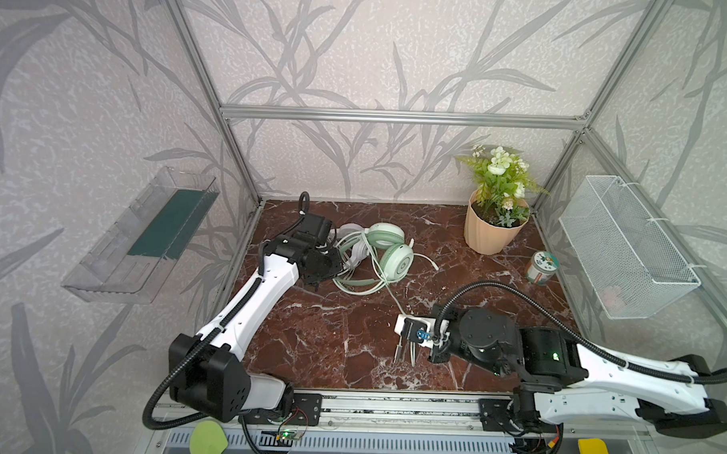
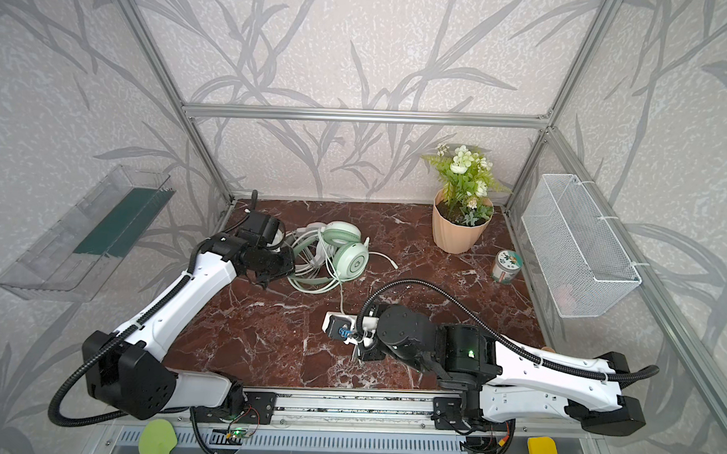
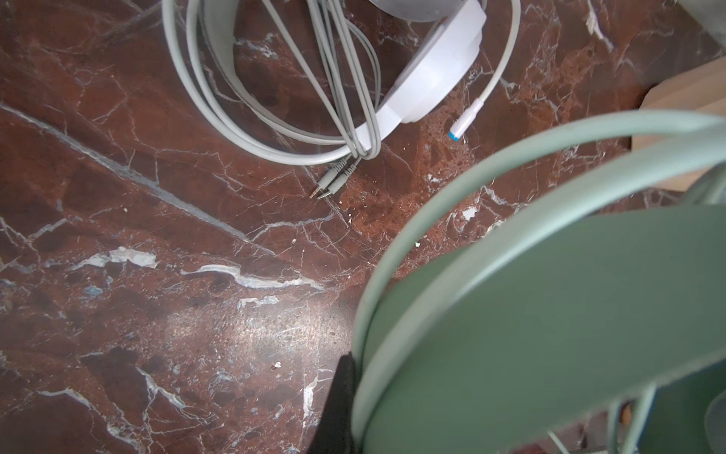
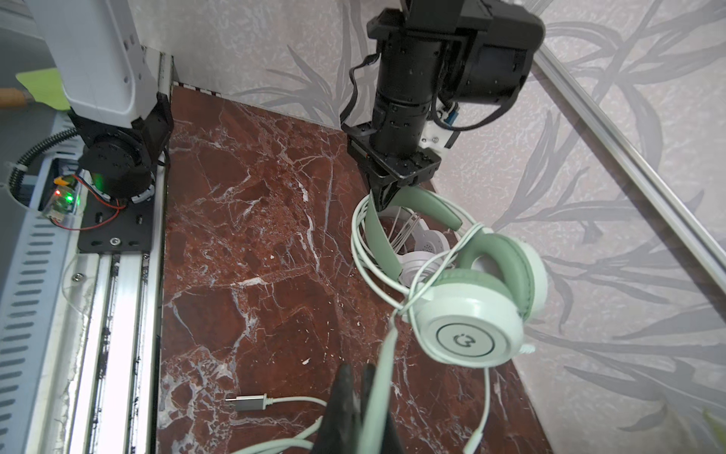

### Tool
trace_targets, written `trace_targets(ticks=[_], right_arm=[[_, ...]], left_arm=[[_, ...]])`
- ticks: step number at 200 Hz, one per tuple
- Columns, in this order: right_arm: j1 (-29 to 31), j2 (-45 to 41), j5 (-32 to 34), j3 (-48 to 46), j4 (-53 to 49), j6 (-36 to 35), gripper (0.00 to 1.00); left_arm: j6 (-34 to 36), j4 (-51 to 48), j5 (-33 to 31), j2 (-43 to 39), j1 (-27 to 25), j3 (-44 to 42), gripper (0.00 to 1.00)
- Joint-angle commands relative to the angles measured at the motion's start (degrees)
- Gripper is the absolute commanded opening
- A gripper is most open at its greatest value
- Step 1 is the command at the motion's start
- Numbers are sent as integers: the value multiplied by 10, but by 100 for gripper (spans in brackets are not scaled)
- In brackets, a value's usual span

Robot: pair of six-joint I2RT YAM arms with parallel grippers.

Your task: Wrap the headphones

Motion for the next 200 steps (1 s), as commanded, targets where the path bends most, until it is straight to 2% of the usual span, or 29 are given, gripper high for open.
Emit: trace_targets(ticks=[1, 26, 58, 93, 126, 168, 200], right_arm=[[12, 15, 28, 45, -6, -67, 0], [16, 55, 53, 73, 1, -114, 0], [20, 101, 38, 100, 12, -144, 0], [-2, 133, 52, 80, 95, -202, 0], [-60, 173, 51, 120, 93, -189, 0], [-116, 216, 64, 151, 126, -173, 15], [-150, 251, 96, 171, 150, -156, 19]], left_arm=[[37, -1, -61, 7, -20, 14, 0], [55, -9, -73, 8, -30, 7, 0], [68, -7, -67, 6, -34, -6, 0], [82, 11, -28, -8, -39, -25, 0], [107, 6, -22, -35, -49, -42, 0], [126, -1, -23, -76, -79, -72, 0], [129, -9, -29, -100, -104, -85, 0]])
